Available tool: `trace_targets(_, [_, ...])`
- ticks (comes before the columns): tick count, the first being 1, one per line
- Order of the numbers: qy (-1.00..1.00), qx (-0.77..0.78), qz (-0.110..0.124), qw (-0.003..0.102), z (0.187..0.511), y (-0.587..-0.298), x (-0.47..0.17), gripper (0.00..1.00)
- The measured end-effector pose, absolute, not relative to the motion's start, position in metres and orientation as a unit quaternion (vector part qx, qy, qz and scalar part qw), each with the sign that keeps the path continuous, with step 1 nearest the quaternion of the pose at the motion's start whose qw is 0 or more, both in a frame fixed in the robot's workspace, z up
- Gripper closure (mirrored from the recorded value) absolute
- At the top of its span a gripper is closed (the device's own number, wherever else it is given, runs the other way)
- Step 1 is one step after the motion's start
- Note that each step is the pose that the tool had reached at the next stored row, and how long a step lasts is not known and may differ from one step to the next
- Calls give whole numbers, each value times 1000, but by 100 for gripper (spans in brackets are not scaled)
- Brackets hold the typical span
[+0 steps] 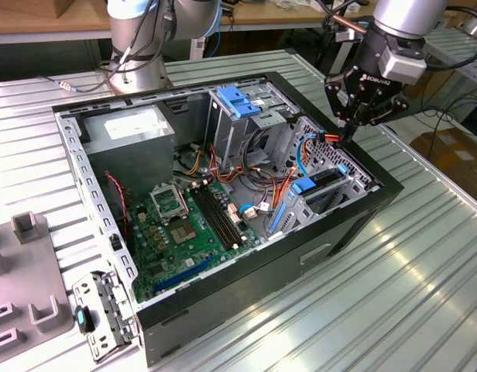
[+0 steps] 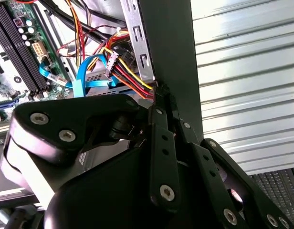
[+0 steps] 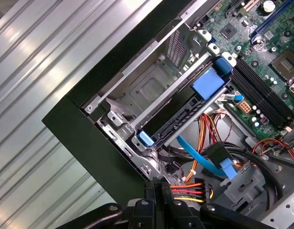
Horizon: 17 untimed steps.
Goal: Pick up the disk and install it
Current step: 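Insert the first disk wire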
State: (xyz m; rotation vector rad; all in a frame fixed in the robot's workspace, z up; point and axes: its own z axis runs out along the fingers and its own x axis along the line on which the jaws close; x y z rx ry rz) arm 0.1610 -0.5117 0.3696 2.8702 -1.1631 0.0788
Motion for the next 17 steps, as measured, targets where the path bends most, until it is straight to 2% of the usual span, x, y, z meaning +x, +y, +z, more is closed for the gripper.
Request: trace_targets(17, [-419,907,24,23,369,-512,148,83])
